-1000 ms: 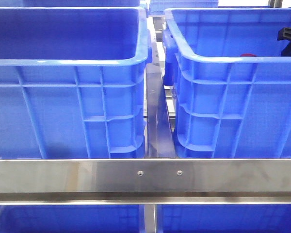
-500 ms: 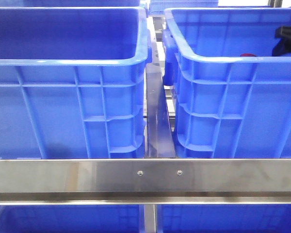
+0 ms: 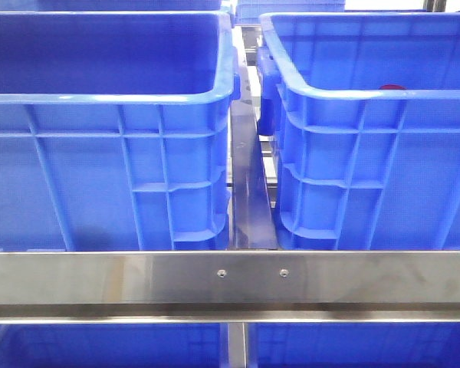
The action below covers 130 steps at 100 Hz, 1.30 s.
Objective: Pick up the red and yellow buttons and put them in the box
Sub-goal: 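Open the right gripper and lift it out of the bin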
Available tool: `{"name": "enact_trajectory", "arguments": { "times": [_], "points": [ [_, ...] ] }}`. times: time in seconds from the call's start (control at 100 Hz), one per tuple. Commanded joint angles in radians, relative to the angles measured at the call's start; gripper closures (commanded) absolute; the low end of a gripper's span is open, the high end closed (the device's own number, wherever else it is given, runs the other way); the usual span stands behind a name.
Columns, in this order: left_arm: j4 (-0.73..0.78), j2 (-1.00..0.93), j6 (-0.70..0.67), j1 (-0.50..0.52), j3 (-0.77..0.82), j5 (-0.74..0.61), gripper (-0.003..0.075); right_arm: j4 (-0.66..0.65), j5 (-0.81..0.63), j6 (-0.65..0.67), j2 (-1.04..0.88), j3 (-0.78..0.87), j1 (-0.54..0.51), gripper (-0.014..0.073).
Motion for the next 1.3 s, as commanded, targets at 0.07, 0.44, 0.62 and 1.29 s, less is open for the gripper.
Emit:
{"name": "enact_trajectory", "arguments": {
  "times": [0.07, 0.44, 0.62, 1.29],
  "points": [
    [-0.003, 0.009, -0.009, 0.002, -0.024, -0.079, 0.0739, 0.024, 0.039, -0.006, -0.189, 0.065, -0.004, 0.0053],
    [-0.003, 0.009, -0.009, 0.002, -0.024, -0.079, 0.0739, 0.002, -0.068, -0.006, -0.612, 0.356, -0.004, 0.0054],
    [-0.003, 0.009, -0.009, 0.002, -0.024, -0.079, 0.0739, -0.023, -0.110, -0.006, -0.806, 0.469, -0.004, 0.0054],
    [-0.003, 0.009, -0.009, 0.002, -0.024, -0.079, 0.0739, 0.004, -0.015, -0.006, -1.070, 0.611, 0.001, 0.0251]
  ]
}}
